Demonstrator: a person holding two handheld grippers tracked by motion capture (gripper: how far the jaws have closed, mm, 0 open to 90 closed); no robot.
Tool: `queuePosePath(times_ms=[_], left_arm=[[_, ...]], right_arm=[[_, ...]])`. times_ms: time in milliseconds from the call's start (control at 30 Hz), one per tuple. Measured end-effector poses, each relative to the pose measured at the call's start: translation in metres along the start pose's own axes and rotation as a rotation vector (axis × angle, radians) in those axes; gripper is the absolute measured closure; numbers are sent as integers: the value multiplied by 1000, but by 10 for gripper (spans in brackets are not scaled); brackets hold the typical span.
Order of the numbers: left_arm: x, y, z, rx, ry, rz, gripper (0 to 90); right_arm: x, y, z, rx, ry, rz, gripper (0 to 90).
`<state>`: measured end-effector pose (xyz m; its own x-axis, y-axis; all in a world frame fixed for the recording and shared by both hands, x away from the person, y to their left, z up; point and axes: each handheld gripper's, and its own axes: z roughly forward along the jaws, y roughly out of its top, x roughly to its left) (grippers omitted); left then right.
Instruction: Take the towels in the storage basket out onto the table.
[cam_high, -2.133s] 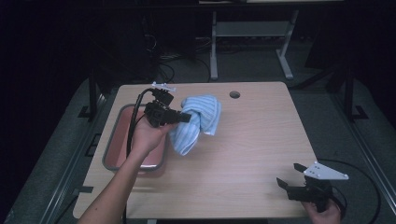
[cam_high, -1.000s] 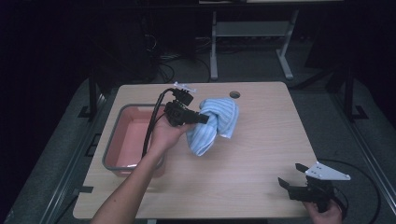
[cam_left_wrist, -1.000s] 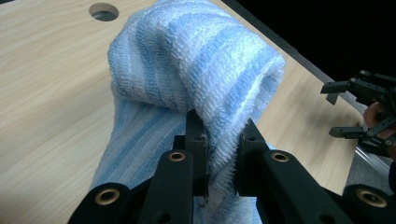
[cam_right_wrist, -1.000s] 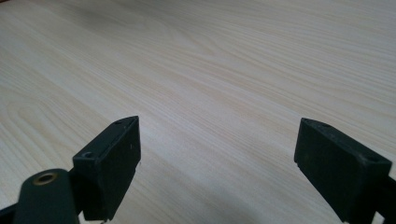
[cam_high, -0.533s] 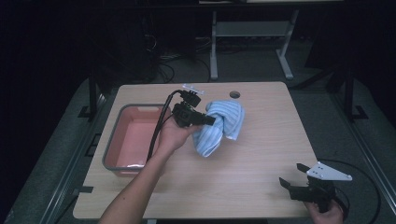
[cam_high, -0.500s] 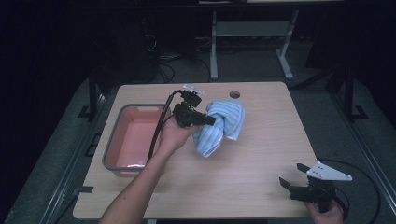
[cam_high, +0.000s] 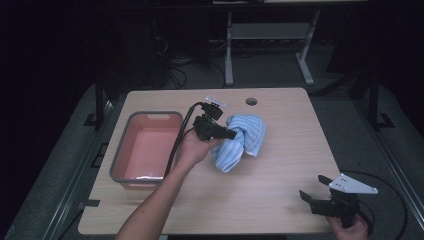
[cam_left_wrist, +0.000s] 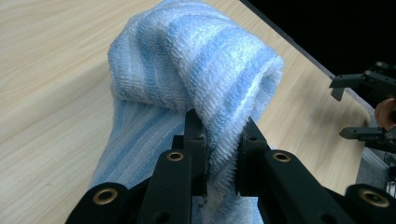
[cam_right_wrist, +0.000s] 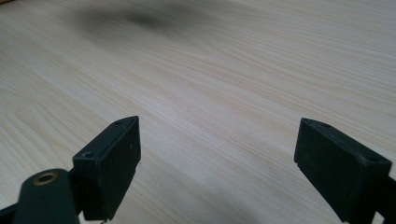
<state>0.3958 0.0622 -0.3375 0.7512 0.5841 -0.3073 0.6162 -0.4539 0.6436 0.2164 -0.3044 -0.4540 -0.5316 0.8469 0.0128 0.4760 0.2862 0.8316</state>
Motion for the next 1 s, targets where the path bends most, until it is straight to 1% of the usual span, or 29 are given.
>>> queuePosePath(times_ms=[33,167,267,533,767,867,1000], left_arm=[[0,0,1,6,2,5,783],[0,-2,8,7,-11,-8,783],[0,-5,14,19,-16,-12,783],[0,-11,25,18,-22,-30,782],[-1,-17,40,39,-31,-41,778],[-1,-20,45,53,-34,-42,775],[-3,-24,49,68,-35,-30,769]], right_arm=[[0,0,0,0,0,1,141],[0,0,0,-3,-1,2,141],[0,0,0,-2,-2,2,142],[0,0,-1,0,-4,4,142],[-1,0,-1,-2,-5,1,142],[0,0,0,0,-2,-3,142],[1,0,0,0,-4,-2,142]])
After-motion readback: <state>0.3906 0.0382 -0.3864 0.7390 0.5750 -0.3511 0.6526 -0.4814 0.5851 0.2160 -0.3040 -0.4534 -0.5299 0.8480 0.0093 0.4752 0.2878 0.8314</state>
